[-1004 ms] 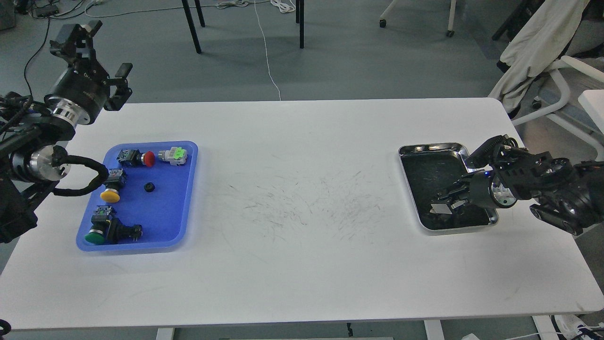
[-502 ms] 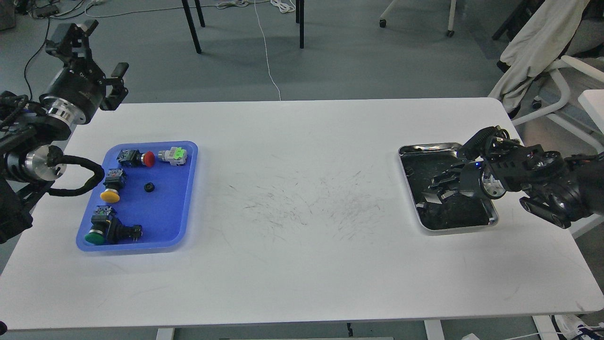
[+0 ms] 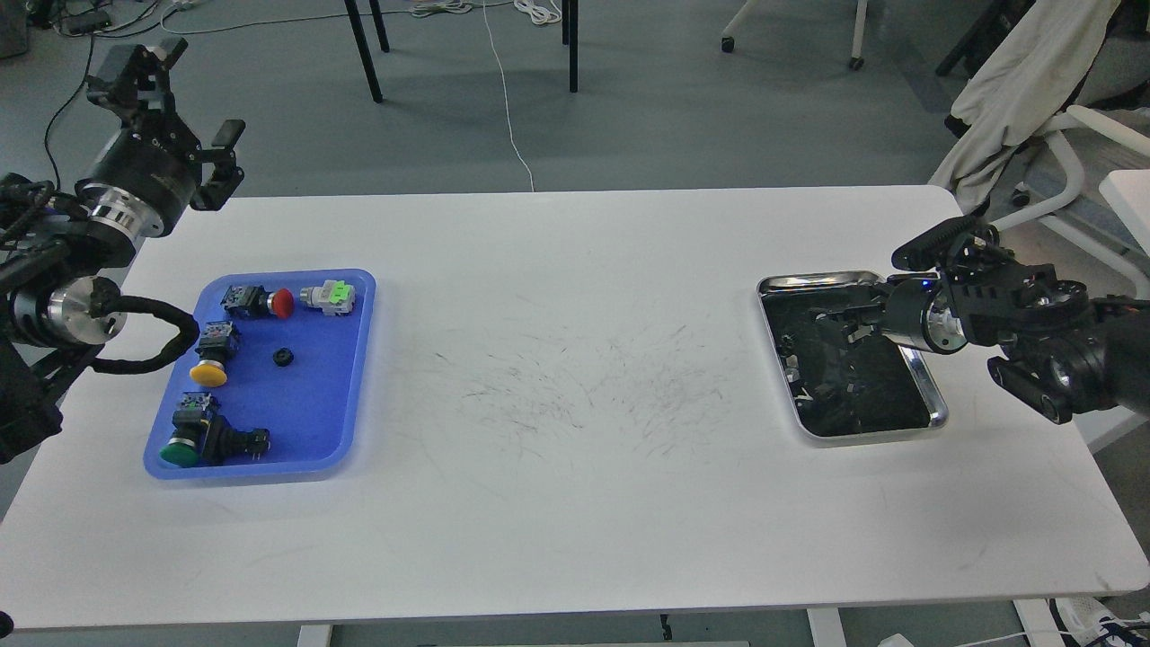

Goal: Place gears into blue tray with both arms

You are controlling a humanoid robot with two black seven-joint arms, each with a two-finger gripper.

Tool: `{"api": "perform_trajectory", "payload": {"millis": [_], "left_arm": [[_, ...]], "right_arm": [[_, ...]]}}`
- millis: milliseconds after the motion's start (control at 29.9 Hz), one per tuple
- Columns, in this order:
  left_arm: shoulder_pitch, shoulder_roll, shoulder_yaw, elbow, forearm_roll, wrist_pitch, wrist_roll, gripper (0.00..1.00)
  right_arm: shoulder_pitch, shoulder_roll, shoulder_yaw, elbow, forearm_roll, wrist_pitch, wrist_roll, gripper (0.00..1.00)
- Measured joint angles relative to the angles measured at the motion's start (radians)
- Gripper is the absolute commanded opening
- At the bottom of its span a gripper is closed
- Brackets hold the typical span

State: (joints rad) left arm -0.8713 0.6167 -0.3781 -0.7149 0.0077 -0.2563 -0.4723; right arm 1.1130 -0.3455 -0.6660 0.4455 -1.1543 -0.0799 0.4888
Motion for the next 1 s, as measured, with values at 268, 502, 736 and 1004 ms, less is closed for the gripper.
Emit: {"api": "perform_trajectory", "payload": {"millis": [268,502,736,1004], "left_arm": [[-0.003,0.000,0.002,0.000,0.000,0.001,0.000,1.00],[-0.003,0.002,0.007,0.000,0.000,0.002,0.001,1.00],[-0.003,-0.001,0.008,0.000,0.000,0.013,0.003,1.00],[-0.004,-0.001,0.008,-0.001,0.001,0.015,0.003,1.00]], "right_arm": [[0.011,0.012,-0.007,0.014,0.002,0.015,0.000,0.81],[0.105,-0.051,-0.027,0.175,-0.002,0.144,0.000,0.92],[0.201,-0.127,-0.028,0.342,-0.001,0.234,0.000,0.93],[0.224,-0.162,-0.040,0.425,-0.025,0.279,0.000,0.94]]}}
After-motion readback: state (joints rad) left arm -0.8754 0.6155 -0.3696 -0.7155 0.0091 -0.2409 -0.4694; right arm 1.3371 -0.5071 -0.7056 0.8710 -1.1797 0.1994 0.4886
